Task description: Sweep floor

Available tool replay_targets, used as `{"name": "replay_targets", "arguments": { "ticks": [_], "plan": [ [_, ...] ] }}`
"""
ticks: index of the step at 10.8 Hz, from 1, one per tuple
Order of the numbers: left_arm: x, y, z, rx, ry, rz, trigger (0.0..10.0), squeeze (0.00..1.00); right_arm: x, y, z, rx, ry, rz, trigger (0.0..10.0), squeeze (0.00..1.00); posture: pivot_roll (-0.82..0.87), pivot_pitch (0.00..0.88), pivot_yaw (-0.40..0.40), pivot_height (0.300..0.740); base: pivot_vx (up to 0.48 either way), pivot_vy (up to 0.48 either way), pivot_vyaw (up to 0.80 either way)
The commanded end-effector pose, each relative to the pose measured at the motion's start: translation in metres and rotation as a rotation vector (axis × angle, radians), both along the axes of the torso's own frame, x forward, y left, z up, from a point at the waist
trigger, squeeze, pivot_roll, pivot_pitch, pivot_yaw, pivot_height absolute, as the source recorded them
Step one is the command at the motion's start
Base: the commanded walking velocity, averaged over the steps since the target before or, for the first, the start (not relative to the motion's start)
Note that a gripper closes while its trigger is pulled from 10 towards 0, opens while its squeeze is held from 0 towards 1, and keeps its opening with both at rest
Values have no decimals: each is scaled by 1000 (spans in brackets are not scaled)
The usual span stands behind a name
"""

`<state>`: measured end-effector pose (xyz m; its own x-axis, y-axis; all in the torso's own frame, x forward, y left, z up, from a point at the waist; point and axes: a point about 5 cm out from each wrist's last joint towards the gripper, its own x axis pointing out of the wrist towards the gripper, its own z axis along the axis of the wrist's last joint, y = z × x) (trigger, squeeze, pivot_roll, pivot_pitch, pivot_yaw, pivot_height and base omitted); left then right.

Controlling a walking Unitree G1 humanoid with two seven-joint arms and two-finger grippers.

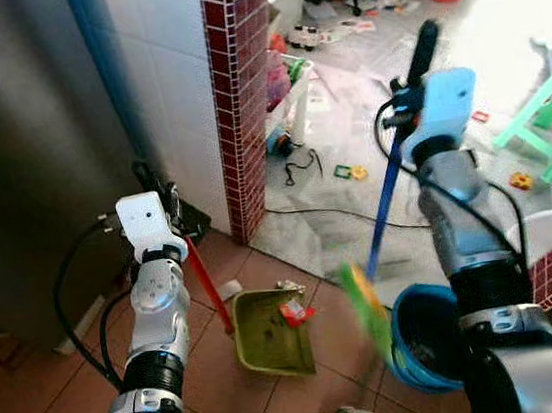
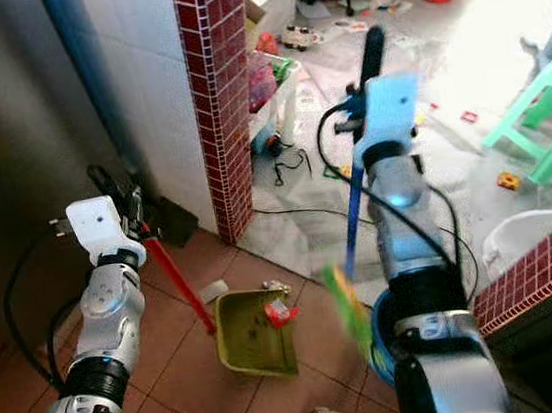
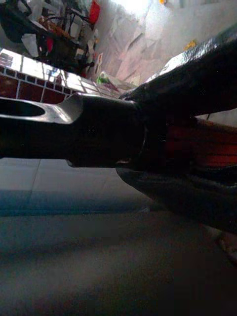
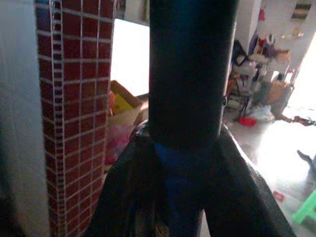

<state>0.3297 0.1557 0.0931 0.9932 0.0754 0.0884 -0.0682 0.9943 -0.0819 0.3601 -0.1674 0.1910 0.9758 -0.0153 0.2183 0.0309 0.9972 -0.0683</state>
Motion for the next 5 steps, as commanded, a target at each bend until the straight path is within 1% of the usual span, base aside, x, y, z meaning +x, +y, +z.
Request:
{"name": "replay_targets", "arguments": {
  "ticks": [1, 2, 3, 4, 5],
  "plan": [
    [4, -2, 17, -3, -82, -3, 10000, 0, 1, 5, 5, 11, -11, 11, 10000, 0, -71, 0, -76, 740, 0, 0, 0],
    [4, -1, 18, -2, -84, 2, 10000, 0, 2, 14, 0, 191, 37, 52, 10000, 0, -67, 0, -78, 740, 0, 0, 0],
    [4, -1, 17, -1, -82, 4, 10000, 0, 2, 17, 2, 320, 43, 81, 10000, 0, -66, 0, -79, 740, 0, 0, 0],
    [4, 0, 17, 0, -79, 5, 10000, 0, 3, 15, 7, 362, 25, 88, 10000, 0, -66, 0, -79, 740, 0, 0, 0],
    [4, 0, 15, 0, -75, 7, 10000, 0, 5, 8, 15, 362, -8, 83, 10000, 0, -68, 0, -80, 740, 0, 0, 0]
  ]
}}
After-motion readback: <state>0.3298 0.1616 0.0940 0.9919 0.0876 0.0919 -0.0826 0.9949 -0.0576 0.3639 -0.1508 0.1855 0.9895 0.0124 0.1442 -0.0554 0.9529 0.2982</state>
